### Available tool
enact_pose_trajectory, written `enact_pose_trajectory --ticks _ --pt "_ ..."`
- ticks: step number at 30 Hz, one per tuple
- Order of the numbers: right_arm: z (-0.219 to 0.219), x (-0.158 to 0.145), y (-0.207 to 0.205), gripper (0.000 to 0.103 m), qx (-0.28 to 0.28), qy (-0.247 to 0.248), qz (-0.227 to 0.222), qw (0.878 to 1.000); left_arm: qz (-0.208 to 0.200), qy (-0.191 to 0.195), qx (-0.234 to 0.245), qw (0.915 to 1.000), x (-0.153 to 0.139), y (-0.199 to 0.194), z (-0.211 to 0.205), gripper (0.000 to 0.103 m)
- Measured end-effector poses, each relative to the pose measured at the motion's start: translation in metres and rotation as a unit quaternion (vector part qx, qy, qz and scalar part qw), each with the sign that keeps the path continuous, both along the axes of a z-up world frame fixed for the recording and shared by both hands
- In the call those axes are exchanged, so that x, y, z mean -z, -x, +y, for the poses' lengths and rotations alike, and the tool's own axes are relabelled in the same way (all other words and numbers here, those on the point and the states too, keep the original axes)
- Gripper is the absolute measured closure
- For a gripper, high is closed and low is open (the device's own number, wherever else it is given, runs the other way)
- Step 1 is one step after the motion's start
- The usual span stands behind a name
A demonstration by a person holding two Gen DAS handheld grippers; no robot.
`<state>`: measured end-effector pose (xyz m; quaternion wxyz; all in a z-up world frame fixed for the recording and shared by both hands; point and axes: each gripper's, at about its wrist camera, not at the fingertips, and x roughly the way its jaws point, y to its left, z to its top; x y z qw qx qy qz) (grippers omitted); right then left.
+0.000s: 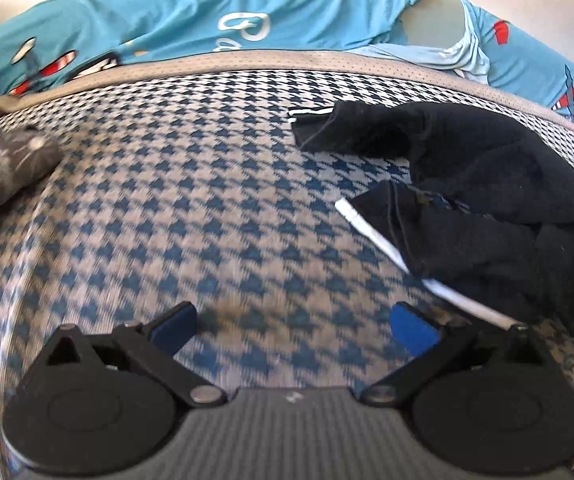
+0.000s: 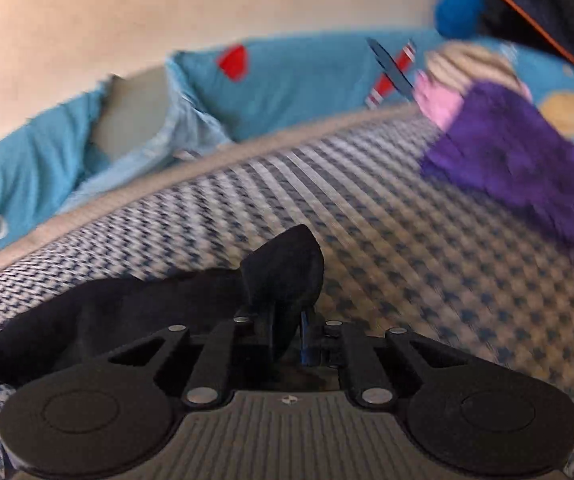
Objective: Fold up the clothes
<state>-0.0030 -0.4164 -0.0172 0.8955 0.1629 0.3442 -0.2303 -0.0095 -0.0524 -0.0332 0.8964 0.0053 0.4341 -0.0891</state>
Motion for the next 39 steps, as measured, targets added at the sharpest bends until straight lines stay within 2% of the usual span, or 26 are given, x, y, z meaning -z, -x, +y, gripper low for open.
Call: enact_pose_trajectory --ticks 3,6,11,19,27,29,34,39 --pt "-0.010 0.011 0.005 0.088 0.023 -0.051 0.019 0.998 -0.003 -0.016 0.001 0.9999 0.001 0.013 -0.002 0.000" --pt "-0.015 0.017 0.012 0.086 0.038 -0.075 0.029 0.996 -0.008 -0.020 -0.007 0.9998 0.002 0.027 -0.001 0.000" --pt "-0.012 0.016 0.020 0.077 0.046 -0.070 0.030 0.996 -0.013 -0.028 -0.012 0.9994 0.004 0.048 -0.002 0.000" --pt "-0.009 0.009 0.028 0.071 0.046 -0.065 0.020 0.997 -0.014 -0.028 -0.017 0.9994 0.006 0.063 0.001 0.000" --pt "-0.010 0.005 0.038 0.066 0.046 -0.083 0.008 0.995 -0.022 -0.034 -0.016 0.9990 0.008 0.074 0.001 0.000" --pt "-0.010 0.005 0.040 0.060 0.048 -0.088 0.009 0.995 -0.024 -0.035 -0.015 0.9990 0.008 0.076 0.001 0.000" --pt "-0.016 0.005 0.047 0.059 0.057 -0.113 0.002 0.992 -0.024 -0.036 -0.016 0.9989 0.009 0.080 0.001 0.000" --pt "-0.015 -0.003 0.053 0.054 0.054 -0.095 -0.014 0.994 -0.024 -0.037 -0.017 0.9989 0.009 0.083 0.001 0.000"
